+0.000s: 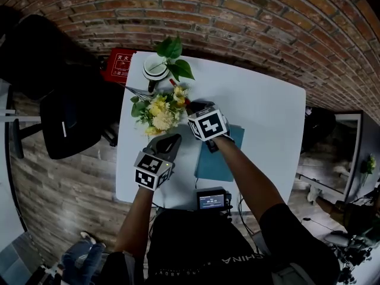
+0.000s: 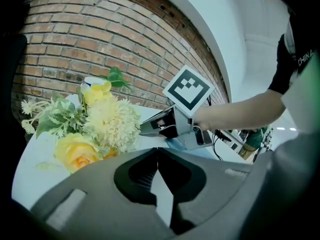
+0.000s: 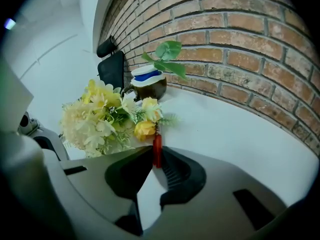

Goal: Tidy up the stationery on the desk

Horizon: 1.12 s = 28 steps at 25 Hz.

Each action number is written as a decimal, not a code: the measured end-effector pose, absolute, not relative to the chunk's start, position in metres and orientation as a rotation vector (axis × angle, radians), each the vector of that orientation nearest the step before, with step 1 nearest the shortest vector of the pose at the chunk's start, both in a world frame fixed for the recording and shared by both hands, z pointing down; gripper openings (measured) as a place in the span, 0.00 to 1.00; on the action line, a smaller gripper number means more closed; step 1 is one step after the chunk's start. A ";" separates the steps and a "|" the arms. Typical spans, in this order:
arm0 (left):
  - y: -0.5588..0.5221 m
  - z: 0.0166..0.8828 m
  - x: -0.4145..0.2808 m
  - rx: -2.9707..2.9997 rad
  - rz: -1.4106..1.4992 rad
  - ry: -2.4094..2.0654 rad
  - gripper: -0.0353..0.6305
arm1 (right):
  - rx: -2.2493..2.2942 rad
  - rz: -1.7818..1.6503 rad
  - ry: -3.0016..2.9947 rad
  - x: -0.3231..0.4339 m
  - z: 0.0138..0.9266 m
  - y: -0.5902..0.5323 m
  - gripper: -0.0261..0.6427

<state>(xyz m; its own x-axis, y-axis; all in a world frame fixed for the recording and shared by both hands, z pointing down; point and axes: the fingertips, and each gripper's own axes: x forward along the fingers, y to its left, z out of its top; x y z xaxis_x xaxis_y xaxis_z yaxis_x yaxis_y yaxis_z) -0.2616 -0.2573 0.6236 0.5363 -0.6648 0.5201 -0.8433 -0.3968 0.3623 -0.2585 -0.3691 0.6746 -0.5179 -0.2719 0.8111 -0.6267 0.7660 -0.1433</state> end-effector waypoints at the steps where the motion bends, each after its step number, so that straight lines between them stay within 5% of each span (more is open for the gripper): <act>1: -0.257 0.623 -0.262 2.180 0.393 -1.215 0.07 | 0.669 0.538 -2.124 -0.258 0.674 -0.369 0.14; 16: -0.251 0.611 -0.251 2.211 0.402 -1.223 0.07 | 0.693 0.549 -2.117 -0.227 0.655 -0.354 0.13; 28: -0.224 0.592 -0.199 2.246 0.426 -1.189 0.07 | 0.846 0.636 -2.107 -0.120 0.620 -0.310 0.13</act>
